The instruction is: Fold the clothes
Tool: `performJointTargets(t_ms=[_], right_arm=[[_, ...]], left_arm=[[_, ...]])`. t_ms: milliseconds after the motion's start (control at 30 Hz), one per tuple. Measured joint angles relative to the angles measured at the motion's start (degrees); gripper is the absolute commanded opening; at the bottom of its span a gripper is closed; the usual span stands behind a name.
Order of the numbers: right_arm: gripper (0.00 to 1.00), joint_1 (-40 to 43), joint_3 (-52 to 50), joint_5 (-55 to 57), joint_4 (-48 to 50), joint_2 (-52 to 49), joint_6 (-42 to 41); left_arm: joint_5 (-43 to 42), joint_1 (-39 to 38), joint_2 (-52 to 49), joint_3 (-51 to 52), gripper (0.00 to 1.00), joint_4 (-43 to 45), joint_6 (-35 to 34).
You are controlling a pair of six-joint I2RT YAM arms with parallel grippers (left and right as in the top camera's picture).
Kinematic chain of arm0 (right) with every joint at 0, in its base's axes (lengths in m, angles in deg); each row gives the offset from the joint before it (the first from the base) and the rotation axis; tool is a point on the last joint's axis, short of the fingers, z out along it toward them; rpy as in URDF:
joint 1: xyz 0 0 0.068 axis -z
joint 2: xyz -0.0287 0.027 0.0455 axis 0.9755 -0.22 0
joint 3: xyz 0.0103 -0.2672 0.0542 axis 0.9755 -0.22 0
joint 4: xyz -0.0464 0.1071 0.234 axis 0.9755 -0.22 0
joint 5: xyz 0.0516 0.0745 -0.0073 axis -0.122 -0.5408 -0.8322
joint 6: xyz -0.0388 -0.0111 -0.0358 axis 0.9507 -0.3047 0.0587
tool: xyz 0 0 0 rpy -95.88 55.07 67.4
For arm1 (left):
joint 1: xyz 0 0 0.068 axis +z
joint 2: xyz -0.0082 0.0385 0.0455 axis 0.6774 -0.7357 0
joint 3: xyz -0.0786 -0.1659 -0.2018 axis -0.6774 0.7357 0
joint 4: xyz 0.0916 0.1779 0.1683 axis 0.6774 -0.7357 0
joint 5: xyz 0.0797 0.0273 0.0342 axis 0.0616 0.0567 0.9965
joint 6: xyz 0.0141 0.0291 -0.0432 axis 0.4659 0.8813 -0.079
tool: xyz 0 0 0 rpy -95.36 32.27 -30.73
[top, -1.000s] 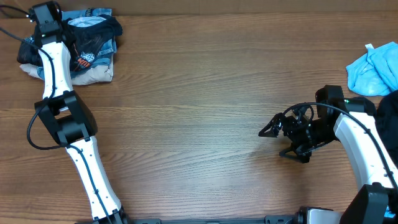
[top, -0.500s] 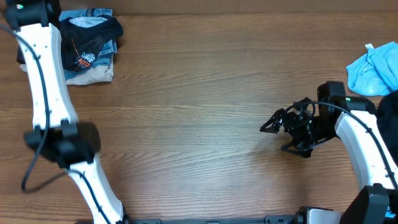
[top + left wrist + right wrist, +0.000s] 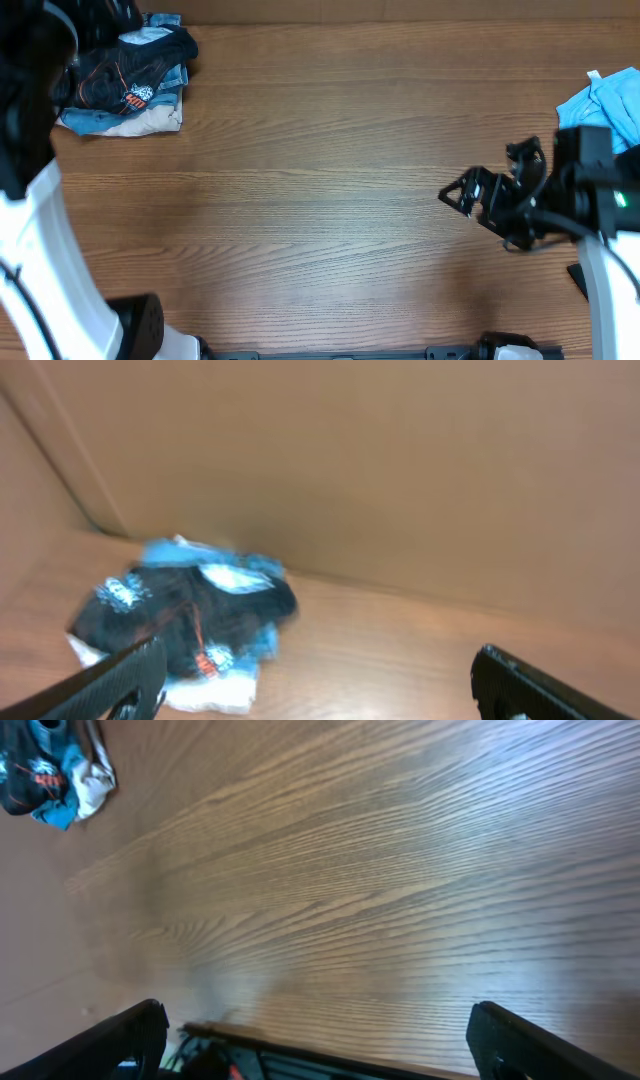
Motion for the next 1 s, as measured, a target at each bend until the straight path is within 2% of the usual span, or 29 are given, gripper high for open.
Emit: performJointTargets(t_ms=[133, 367, 667, 833, 1000], right_arm=[[1.0, 0.0, 0.07, 2.97, -0.83, 9.38, 0.02], [1.0, 0.0, 0.37, 4.9, -1.36, 24.59, -0.02], [1.0, 0.0, 0.46, 7.23, -3.98, 30.32, -1.22], [1.0, 0.0, 0.46, 10.36, -3.96, 32.22, -1.29], [1.0, 0.0, 0.44, 12.15, -3.82, 36.24, -2.8]], left_arm=[[-3.96, -0.07, 3.63, -0.04, 1.0, -9.53, 0.42], [-4.63, -0.07, 9.2, -0.02, 1.0, -17.2, 1.73], [-9.18, -0.07, 28.44, 3.96, 1.0, -20.2, 5.42], [-11.45, -0.07, 42.62, 13.2, 1.0, -20.17, 7.13], [-12.5, -0.04, 56.61, 29.57, 1.0, -15.41, 7.08]])
